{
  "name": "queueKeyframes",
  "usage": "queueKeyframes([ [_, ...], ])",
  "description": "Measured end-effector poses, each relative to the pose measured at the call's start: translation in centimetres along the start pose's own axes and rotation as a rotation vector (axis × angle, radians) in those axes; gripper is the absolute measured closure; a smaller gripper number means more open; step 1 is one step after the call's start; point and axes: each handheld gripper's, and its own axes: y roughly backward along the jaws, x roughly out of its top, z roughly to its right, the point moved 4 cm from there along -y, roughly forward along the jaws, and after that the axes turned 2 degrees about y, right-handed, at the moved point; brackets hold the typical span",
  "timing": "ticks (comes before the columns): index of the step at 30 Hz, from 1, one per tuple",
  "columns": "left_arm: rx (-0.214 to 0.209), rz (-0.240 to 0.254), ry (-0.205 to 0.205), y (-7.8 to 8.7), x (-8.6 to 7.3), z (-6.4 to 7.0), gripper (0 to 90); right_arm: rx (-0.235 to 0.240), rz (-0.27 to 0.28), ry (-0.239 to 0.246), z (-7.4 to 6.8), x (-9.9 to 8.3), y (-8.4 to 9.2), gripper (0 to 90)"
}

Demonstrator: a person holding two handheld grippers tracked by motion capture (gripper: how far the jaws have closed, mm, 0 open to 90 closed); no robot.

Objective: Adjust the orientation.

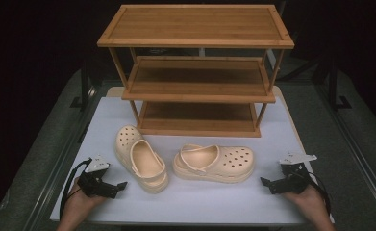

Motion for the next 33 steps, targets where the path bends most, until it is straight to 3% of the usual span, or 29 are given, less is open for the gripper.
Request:
queueKeyframes([
  [12,-0.004,0.001,0.001,0.1,0.0,0.0,0.0,0.002,0.000,-0.004,0.0,0.0,0.0,0.0],
  [16,-0.009,0.007,0.019,0.5,0.2,-0.2,0.0,0.002,0.001,-0.003,0.0,0.0,0.0,0.0],
  [23,-0.013,0.070,0.048,2.3,0.8,-0.7,6.2,0.003,0.001,-0.004,0.0,0.0,0.0,0.0],
  [24,-0.018,0.085,0.054,3.1,1.1,-1.0,12.9,0.003,0.001,-0.004,0.0,0.0,0.0,0.0],
  [27,-0.015,0.105,0.064,3.7,1.7,-1.4,18.9,0.003,0.000,-0.005,0.0,0.0,0.0,0.0],
  [30,-0.011,0.123,0.064,4.2,2.4,-2.0,31.9,0.003,0.000,-0.005,0.0,0.0,0.0,0.0],
  [33,-0.014,0.138,0.066,4.4,3.5,-2.8,51.4,0.002,0.000,-0.005,0.0,0.0,0.0,0.0],
])
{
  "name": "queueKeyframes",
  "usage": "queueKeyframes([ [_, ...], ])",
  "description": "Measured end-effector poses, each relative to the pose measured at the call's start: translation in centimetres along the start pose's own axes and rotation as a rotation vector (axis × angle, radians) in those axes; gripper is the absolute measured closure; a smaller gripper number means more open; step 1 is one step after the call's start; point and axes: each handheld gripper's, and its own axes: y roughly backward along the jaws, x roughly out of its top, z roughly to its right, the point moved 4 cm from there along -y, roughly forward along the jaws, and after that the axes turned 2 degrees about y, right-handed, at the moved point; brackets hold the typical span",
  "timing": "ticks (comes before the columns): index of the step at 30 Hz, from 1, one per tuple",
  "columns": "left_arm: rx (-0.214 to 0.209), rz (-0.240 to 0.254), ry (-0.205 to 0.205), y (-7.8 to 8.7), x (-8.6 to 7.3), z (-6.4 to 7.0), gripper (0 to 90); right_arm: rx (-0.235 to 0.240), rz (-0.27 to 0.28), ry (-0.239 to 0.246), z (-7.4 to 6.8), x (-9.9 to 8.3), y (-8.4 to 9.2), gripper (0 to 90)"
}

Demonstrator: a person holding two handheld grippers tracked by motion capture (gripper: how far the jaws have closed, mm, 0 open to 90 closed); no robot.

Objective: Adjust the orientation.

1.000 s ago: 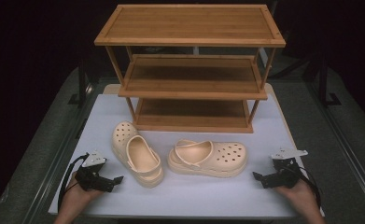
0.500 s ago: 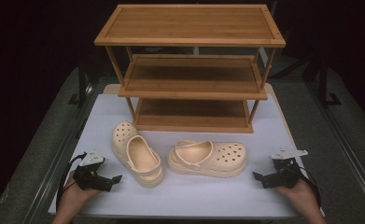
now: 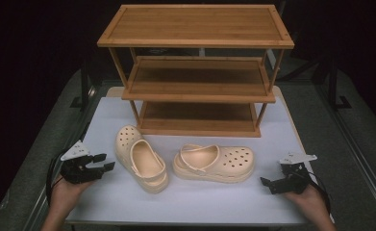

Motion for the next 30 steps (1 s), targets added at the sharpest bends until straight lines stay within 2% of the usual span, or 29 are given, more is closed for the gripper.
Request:
queueKeyframes([
  [2,-0.010,-0.002,-0.003,-0.1,0.4,-0.2,65.2,0.000,0.001,0.001,0.0,0.0,0.0,0.0],
  [3,-0.017,-0.010,-0.008,-0.3,1.2,-0.7,73.6,0.001,0.001,0.000,0.0,0.0,0.0,0.0],
  [6,-0.008,-0.023,-0.002,-0.8,2.4,-1.3,88.1,0.001,0.001,0.000,0.0,0.0,0.0,0.0],
  [7,-0.006,-0.029,0.000,-0.9,2.7,-1.5,90.0,0.001,0.001,0.000,0.0,0.0,0.0,0.0],
  [12,0.049,-0.047,-0.020,-2.1,4.6,-3.2,90.0,0.001,0.001,0.000,0.0,0.0,0.0,0.0],
  [15,0.059,-0.038,-0.020,-2.9,5.8,-4.4,90.0,0.002,0.001,0.000,0.0,0.0,0.0,0.0],
  [18,0.054,-0.030,-0.019,-3.6,6.7,-5.1,90.0,0.002,0.002,0.000,0.0,0.0,0.0,0.0],
  [19,0.056,-0.029,-0.022,-4.5,7.5,-5.8,90.0,0.002,0.001,0.000,0.0,0.0,0.0,0.0],
  [24,0.050,-0.032,-0.032,-6.8,8.8,-6.9,90.0,0.002,0.001,-0.001,0.0,0.0,0.0,0.0],
  [30,0.031,-0.035,-0.038,-9.1,9.2,-7.4,90.0,0.002,0.001,-0.002,0.0,0.0,0.0,0.0],
])
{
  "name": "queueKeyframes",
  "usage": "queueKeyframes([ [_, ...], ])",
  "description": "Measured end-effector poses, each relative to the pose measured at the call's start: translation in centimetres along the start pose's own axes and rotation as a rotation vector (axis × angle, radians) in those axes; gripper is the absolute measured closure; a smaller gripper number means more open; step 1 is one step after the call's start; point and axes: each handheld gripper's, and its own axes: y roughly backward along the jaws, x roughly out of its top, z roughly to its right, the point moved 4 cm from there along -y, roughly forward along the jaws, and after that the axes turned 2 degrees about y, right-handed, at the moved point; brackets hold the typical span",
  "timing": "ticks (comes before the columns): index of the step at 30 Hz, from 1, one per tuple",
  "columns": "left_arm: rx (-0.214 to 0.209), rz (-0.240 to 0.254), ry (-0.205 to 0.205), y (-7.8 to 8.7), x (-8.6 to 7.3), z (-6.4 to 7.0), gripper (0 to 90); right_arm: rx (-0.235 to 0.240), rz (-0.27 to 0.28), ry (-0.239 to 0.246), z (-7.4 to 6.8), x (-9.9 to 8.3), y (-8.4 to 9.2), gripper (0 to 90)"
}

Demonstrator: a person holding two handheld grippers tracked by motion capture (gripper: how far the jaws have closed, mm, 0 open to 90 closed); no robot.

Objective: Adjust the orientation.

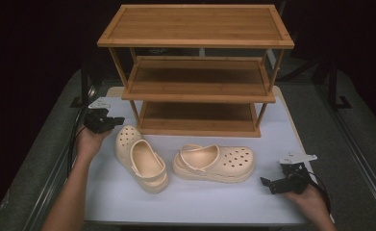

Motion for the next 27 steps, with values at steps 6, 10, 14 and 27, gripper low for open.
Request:
queueKeyframes([
  [6,-0.028,-0.013,-0.014,-0.9,-0.5,0.5,90.0,0.000,0.000,0.001,0.0,0.0,0.0,0.0],
  [10,-0.021,-0.023,-0.048,-1.0,-0.6,1.1,90.0,0.000,0.000,0.001,0.0,0.0,0.0,0.0],
  [14,-0.053,-0.009,-0.057,-1.1,-0.7,1.8,90.0,0.000,0.000,0.002,0.0,0.0,0.0,0.0],
  [27,-0.132,0.029,-0.053,-0.8,-1.5,4.7,90.0,0.000,0.000,0.001,0.0,0.0,0.0,0.0],
])
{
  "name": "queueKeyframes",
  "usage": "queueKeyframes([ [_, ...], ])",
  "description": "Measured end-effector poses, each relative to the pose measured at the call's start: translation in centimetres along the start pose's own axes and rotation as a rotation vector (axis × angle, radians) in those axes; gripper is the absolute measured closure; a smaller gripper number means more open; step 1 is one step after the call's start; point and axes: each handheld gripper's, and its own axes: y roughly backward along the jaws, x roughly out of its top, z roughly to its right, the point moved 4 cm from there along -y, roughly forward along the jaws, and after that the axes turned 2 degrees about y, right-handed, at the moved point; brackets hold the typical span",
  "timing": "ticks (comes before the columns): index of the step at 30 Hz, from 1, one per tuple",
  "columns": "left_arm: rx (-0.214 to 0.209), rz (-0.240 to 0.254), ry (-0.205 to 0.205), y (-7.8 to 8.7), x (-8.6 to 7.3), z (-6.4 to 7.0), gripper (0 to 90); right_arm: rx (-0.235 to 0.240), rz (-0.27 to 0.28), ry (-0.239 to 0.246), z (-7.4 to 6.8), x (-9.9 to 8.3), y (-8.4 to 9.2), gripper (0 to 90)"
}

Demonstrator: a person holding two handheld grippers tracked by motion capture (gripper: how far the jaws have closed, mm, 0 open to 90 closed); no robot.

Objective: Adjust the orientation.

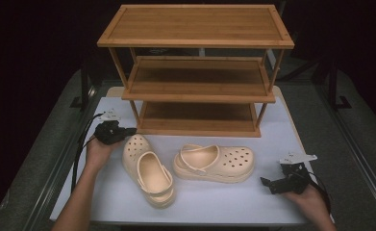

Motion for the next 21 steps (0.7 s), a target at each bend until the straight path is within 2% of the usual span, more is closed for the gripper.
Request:
queueKeyframes([
  [2,0.004,-0.008,-0.010,0.0,0.1,0.2,90.0,0.000,0.000,-0.001,0.0,0.0,0.0,0.0],
  [6,0.018,-0.009,0.010,0.6,0.3,0.4,90.0,0.000,0.000,0.000,0.0,0.0,0.0,0.0],
  [8,0.025,-0.008,0.024,1.5,0.6,0.7,83.7,0.000,0.001,0.000,0.0,0.0,0.0,0.0],
  [10,0.015,-0.009,0.031,2.4,0.8,1.4,78.9,0.000,0.001,0.001,0.0,0.0,0.0,0.0],
  [11,0.015,-0.009,0.031,2.4,0.8,1.4,76.1,0.000,0.001,0.001,0.0,0.0,0.0,0.0],
  [12,0.009,-0.015,0.029,3.1,0.8,2.2,70.7,0.000,0.001,0.001,0.0,0.0,0.0,0.0],
  [15,-0.015,0.003,0.047,4.5,0.6,4.3,62.9,0.000,0.001,0.001,0.0,0.0,0.0,0.0],
  [16,-0.009,-0.003,0.047,4.8,0.4,4.9,60.1,0.000,0.001,0.001,0.0,0.0,0.0,0.0],
  [21,-0.028,0.018,0.048,6.2,-0.1,7.9,51.8,0.000,-0.001,0.000,0.0,0.0,0.0,0.0],
])
